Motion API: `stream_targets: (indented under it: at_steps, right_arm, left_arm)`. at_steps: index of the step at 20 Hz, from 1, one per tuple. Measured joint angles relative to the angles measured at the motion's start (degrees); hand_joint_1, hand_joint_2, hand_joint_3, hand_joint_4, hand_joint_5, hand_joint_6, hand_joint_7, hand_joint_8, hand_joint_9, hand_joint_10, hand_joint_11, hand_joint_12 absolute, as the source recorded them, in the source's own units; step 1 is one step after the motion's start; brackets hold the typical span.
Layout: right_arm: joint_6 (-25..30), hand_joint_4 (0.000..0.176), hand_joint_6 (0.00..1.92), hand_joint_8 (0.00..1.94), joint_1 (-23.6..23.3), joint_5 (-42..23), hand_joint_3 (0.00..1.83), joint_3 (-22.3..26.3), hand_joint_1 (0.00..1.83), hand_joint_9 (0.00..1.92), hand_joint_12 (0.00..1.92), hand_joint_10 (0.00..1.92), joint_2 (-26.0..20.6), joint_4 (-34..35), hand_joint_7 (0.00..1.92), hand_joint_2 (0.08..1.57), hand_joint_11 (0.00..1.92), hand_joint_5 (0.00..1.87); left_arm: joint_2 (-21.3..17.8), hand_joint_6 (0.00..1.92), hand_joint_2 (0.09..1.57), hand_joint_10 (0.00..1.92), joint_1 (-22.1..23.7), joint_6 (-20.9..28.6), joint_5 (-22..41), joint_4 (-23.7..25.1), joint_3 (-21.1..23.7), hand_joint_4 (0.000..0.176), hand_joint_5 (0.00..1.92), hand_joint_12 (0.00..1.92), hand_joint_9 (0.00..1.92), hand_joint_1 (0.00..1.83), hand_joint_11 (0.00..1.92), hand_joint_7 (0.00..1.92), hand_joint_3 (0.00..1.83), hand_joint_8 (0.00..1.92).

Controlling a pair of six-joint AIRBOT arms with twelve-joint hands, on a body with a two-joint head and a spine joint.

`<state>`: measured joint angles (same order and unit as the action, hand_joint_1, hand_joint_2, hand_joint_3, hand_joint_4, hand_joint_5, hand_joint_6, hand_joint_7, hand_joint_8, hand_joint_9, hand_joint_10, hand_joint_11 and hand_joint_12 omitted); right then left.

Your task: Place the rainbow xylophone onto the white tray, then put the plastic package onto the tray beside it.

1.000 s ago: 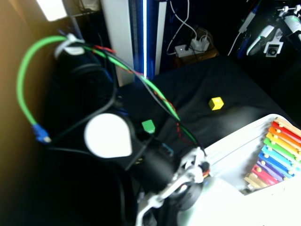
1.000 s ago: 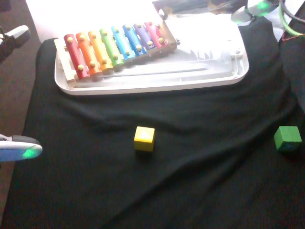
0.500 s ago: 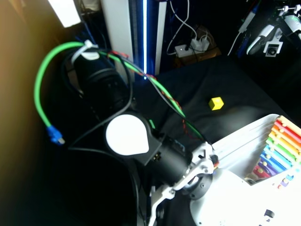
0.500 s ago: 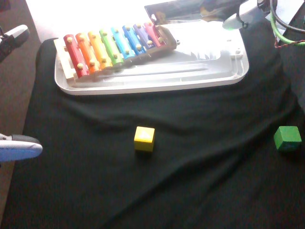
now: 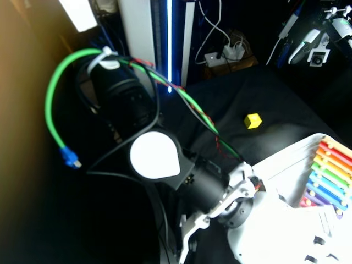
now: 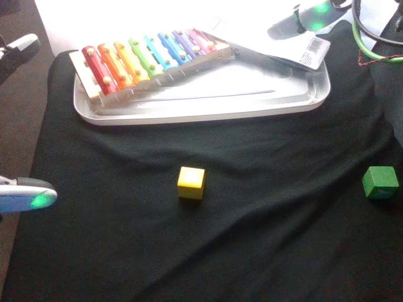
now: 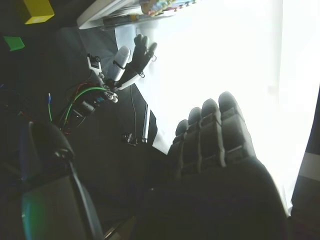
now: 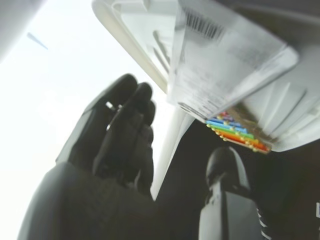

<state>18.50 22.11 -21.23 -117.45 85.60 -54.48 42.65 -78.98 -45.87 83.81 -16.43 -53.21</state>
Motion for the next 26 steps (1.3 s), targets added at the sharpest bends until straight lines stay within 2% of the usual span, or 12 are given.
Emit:
stream_targets:
  at_steps: [3,5,6,10,12,15,17,19,20,22,26]
  right_arm:
    - [0.00,0.176,0.00,0.00,0.00,0.04,0.00,0.24,0.62,0.46,1.15,0.01,-0.02,0.02,0.28,0.79,0.11,0.08]
    - [0.00,0.176,0.00,0.00,0.02,-0.17,0.00,0.31,0.63,0.43,1.05,0.00,0.00,-0.02,0.29,0.77,0.09,0.08]
    - [0.00,0.176,0.00,0.00,0.00,-0.57,0.00,0.35,0.67,0.36,1.03,0.00,-0.02,0.04,0.25,0.78,0.05,0.04]
    - [-0.02,0.176,0.00,0.00,0.00,-2.82,0.00,0.96,0.64,0.28,1.00,0.00,-0.39,0.28,0.19,0.78,0.00,0.00]
    - [0.00,0.176,0.00,0.00,0.00,-3.63,0.00,1.05,0.60,0.21,0.86,0.00,-0.42,0.37,0.13,0.76,0.00,0.00]
    - [0.00,0.176,0.00,0.00,0.00,-5.77,0.00,2.36,0.60,0.17,0.93,0.00,-1.11,0.90,0.06,0.77,0.00,0.00]
    - [0.00,0.176,0.00,0.00,0.02,-6.08,0.00,3.21,0.62,0.12,0.78,0.00,-1.57,1.11,0.02,0.76,0.00,0.00]
    - [-0.04,0.176,0.00,0.01,0.02,-7.78,0.00,3.93,0.64,0.18,0.86,0.01,-2.05,2.01,0.09,0.77,0.00,0.00]
    - [0.04,0.176,0.00,0.01,0.00,-9.51,0.00,4.37,0.61,0.22,0.93,0.02,-2.43,2.89,0.13,0.77,0.00,0.00]
    - [-0.02,0.176,0.00,0.01,0.00,-10.62,0.00,5.95,0.54,0.31,0.92,0.02,-3.32,3.21,0.23,0.76,0.06,0.03]
    - [-3.48,0.176,0.01,0.00,0.00,-11.52,0.00,11.41,0.59,0.33,0.93,0.01,-6.19,2.78,0.25,0.77,0.10,0.07]
  left_arm:
    - [0.00,0.00,0.73,0.00,0.02,0.00,-0.02,0.00,0.00,0.000,0.03,0.19,0.10,0.85,0.00,0.11,0.00,0.00]
    - [0.00,0.00,0.71,0.00,0.00,0.00,0.00,0.04,0.00,0.000,0.03,0.18,0.08,0.88,0.00,0.08,0.00,0.00]
    - [0.00,0.00,0.70,0.00,0.00,0.00,-0.02,0.00,0.00,0.010,0.03,0.16,0.06,0.90,0.00,0.06,0.00,0.00]
    - [0.13,0.00,0.66,0.00,0.02,0.04,-0.07,-0.02,0.00,0.000,0.03,0.24,0.08,0.87,0.00,0.07,0.00,0.00]
    - [0.13,0.00,0.64,0.01,0.00,0.02,-0.07,0.15,0.00,0.000,0.03,0.27,0.10,0.86,0.00,0.10,0.00,0.01]
    - [0.13,0.00,0.61,0.00,0.02,0.02,-0.48,-0.17,0.00,0.000,0.03,0.25,0.12,0.87,0.00,0.12,0.00,0.00]
    - [0.52,0.00,0.61,0.00,0.00,0.02,-0.50,-0.07,0.00,0.000,0.01,0.27,0.11,0.90,0.00,0.11,0.00,0.00]
    - [0.76,0.00,0.59,0.00,0.00,0.04,-1.22,-0.07,0.00,0.000,0.00,0.24,0.10,0.89,0.00,0.10,0.00,0.00]
    - [0.76,0.00,0.58,0.00,0.00,0.04,-1.31,-0.04,0.00,0.000,0.00,0.30,0.11,0.88,0.00,0.10,0.00,0.00]
    - [0.76,0.00,0.58,0.00,0.00,0.04,-1.33,-0.13,0.00,0.000,0.00,0.35,0.12,0.85,0.00,0.09,0.00,0.00]
    - [0.83,0.00,0.59,0.00,0.00,0.02,-2.12,0.17,-0.35,0.000,0.00,0.22,0.05,0.88,0.00,0.03,0.00,0.00]
